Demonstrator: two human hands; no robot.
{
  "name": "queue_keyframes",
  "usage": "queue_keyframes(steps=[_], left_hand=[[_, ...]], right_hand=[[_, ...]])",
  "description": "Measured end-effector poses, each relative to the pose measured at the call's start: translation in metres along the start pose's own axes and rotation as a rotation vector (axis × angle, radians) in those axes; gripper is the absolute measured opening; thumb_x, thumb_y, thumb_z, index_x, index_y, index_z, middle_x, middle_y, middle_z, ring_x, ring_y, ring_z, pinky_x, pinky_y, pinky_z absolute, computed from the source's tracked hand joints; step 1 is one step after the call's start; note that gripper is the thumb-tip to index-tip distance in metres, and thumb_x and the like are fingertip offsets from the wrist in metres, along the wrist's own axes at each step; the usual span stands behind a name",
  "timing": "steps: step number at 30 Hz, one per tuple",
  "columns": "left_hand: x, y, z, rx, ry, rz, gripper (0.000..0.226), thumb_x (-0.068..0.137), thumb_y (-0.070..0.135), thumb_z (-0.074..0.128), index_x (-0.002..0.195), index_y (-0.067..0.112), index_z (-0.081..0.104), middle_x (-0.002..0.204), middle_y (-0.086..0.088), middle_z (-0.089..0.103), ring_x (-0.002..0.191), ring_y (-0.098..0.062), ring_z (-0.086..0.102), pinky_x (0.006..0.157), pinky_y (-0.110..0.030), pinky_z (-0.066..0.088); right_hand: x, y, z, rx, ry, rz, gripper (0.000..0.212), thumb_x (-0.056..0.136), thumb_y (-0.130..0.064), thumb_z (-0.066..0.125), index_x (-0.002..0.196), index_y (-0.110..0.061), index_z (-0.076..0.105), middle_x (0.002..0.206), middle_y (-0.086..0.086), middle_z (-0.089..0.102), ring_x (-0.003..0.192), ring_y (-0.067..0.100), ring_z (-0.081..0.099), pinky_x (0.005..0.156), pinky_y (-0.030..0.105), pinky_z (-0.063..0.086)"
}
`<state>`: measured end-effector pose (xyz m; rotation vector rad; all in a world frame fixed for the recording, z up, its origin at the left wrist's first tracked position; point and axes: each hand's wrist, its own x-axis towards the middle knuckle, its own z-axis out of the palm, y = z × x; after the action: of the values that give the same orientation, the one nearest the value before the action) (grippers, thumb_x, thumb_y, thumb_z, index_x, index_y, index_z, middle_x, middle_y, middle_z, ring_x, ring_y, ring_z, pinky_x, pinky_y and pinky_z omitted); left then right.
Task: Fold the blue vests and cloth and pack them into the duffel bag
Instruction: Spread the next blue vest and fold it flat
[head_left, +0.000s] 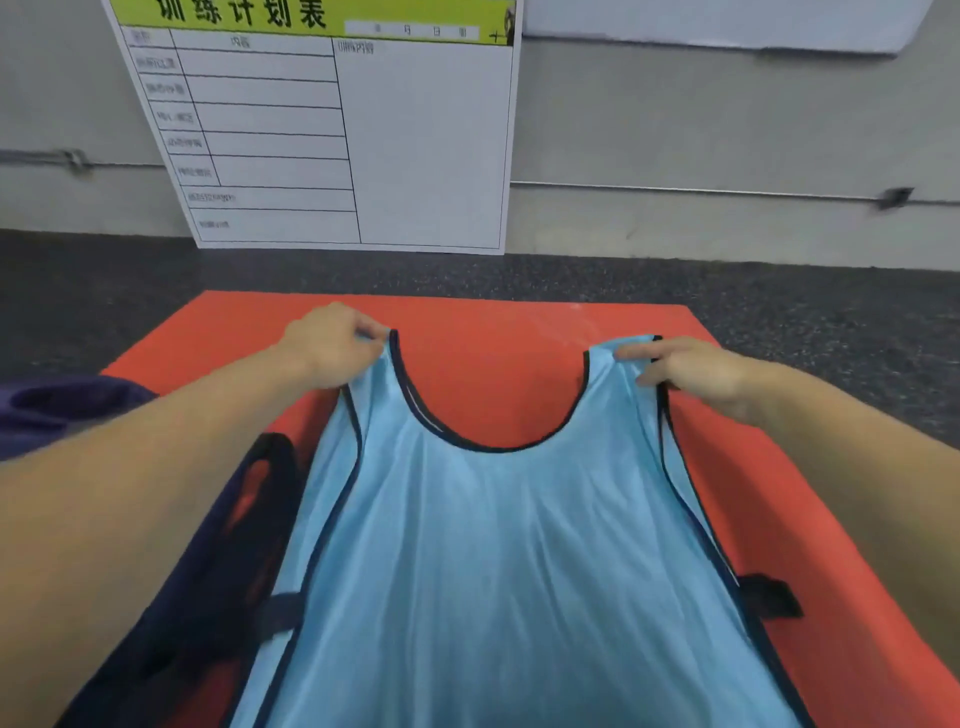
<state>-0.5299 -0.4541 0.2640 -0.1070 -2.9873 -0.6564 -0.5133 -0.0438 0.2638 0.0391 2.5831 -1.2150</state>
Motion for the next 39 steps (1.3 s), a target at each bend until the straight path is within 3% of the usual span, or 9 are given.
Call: queue_keyframes(steps=[4,6,14,22,26,29,33,37,39], left_hand=[[0.036,0.016,-0.003,0.293,0.01,0.023,0.067,0.099,0.055,0.049,0.158,0.032,0.027,0.169,0.005,0.01,0.156,-0.025,0.004,0.125,-0.047,0.009],[0.027,0.028,0.008,0.406,0.02,0.088,0.067,0.102,0.051,0.044,0.16,0.028,0.018,0.17,0.0,-0.002,0.156,-0.025,-0.006,0.126,-0.046,0.006],[-0.06,0.041,0.116,0.108,-0.116,0.164,0.06,0.109,0.037,0.022,0.16,0.006,0.016,0.169,-0.009,0.01,0.156,-0.021,0.007,0.125,-0.033,0.004],[-0.064,-0.034,0.088,0.34,-0.076,-0.098,0.067,0.106,0.046,0.011,0.16,0.007,0.012,0.169,-0.008,0.004,0.156,-0.022,0.0,0.127,-0.043,0.002],[-0.086,0.011,0.107,0.393,0.021,0.096,0.066,0.103,0.039,0.011,0.155,0.003,0.025,0.165,-0.013,0.02,0.155,-0.026,0.012,0.126,-0.044,0.006],[-0.112,0.039,0.132,0.252,-0.033,0.165,0.088,0.088,0.049,-0.005,0.158,0.005,0.026,0.167,-0.01,0.02,0.155,-0.023,0.014,0.125,-0.04,0.007],[-0.128,0.012,0.115,0.287,-0.077,0.058,0.067,0.104,0.044,0.006,0.161,0.01,0.007,0.17,-0.002,0.0,0.156,-0.017,-0.003,0.126,-0.036,0.0],[-0.157,0.002,0.102,0.355,-0.041,0.032,0.065,0.105,0.04,0.013,0.159,0.005,0.015,0.168,-0.01,0.012,0.156,-0.024,0.007,0.126,-0.039,0.006],[-0.183,0.035,0.109,0.286,-0.052,0.145,0.068,0.098,0.038,0.018,0.15,0.0,0.04,0.159,-0.015,0.036,0.148,-0.029,0.034,0.122,-0.044,0.027]], right_hand=[[0.044,-0.021,-0.006,0.015,0.167,-0.066,0.066,0.098,-0.011,0.059,0.155,-0.037,0.038,0.17,-0.004,0.012,0.156,0.02,0.012,0.122,0.036,0.018],[0.051,-0.028,0.017,-0.311,0.272,-0.115,0.07,0.099,-0.025,0.061,0.158,-0.043,0.027,0.171,0.003,-0.005,0.157,0.029,-0.002,0.126,0.047,0.009],[-0.005,-0.017,0.194,-0.668,0.103,-0.42,0.06,0.109,-0.045,0.023,0.164,-0.022,0.013,0.172,-0.001,0.0,0.158,0.018,-0.004,0.127,0.047,0.001],[0.001,0.062,0.069,-0.771,0.296,0.092,0.067,0.106,-0.051,0.011,0.163,-0.016,0.009,0.172,0.004,-0.001,0.158,0.021,-0.004,0.128,0.047,0.001],[-0.013,0.017,0.121,-0.922,0.301,-0.172,0.063,0.104,-0.041,0.013,0.136,-0.01,0.056,0.152,0.021,0.038,0.143,0.039,0.026,0.119,0.057,0.022],[-0.045,0.006,0.194,-0.751,0.177,-0.385,0.086,0.095,-0.051,-0.006,0.156,-0.004,0.033,0.166,0.014,0.027,0.154,0.032,0.022,0.124,0.051,0.017],[-0.074,0.039,0.163,-0.723,0.241,-0.182,0.076,0.098,-0.05,-0.004,0.164,-0.014,0.007,0.172,0.001,0.001,0.158,0.019,-0.003,0.128,0.042,0.0],[-0.09,0.055,0.123,-0.799,0.307,0.03,0.07,0.104,-0.043,0.002,0.162,-0.006,0.01,0.171,0.01,0.007,0.158,0.025,0.001,0.127,0.041,0.004],[-0.102,0.028,0.152,-0.827,0.277,-0.081,0.067,0.103,-0.034,0.01,0.157,0.001,0.025,0.167,0.017,0.022,0.155,0.034,0.019,0.126,0.047,0.016]])
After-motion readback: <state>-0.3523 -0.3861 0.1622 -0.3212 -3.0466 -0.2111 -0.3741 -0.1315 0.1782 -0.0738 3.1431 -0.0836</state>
